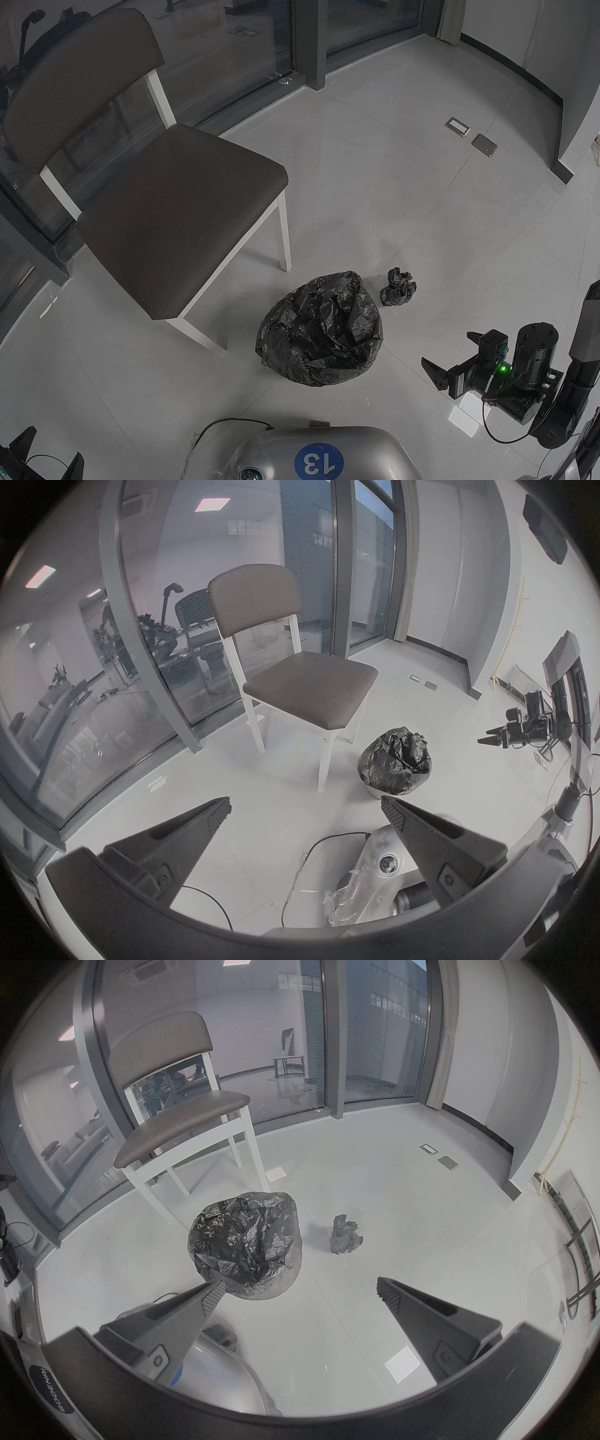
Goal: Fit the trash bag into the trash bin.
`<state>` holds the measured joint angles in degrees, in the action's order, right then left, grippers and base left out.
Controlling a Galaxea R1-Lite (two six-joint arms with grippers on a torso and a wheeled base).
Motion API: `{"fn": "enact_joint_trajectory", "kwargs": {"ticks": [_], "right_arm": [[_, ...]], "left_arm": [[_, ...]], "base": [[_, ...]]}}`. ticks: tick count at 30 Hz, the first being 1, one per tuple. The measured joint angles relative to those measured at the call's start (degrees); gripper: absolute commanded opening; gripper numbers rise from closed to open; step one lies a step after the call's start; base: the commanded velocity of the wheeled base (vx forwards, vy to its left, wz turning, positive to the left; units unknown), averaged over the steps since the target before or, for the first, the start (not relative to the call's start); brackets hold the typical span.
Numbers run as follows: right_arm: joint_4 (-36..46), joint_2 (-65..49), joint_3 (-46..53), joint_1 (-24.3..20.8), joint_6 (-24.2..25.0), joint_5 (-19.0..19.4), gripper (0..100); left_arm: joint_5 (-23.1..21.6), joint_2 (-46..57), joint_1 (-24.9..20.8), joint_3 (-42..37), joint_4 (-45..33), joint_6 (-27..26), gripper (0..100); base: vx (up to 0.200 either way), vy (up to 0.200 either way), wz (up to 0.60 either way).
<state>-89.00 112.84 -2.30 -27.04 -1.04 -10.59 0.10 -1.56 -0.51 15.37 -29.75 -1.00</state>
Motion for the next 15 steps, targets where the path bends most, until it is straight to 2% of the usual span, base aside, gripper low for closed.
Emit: {"fn": "enact_joint_trajectory", "kwargs": {"ticks": [15], "right_arm": [[0.0, -0.2, 0.4, 0.3, -0.2, -0.4, 100]], "left_arm": [[0.1, 0.9, 0.3, -0.2, 0.0, -0.6, 100]], "base": [[0.0, -0.2, 0.0]]}}
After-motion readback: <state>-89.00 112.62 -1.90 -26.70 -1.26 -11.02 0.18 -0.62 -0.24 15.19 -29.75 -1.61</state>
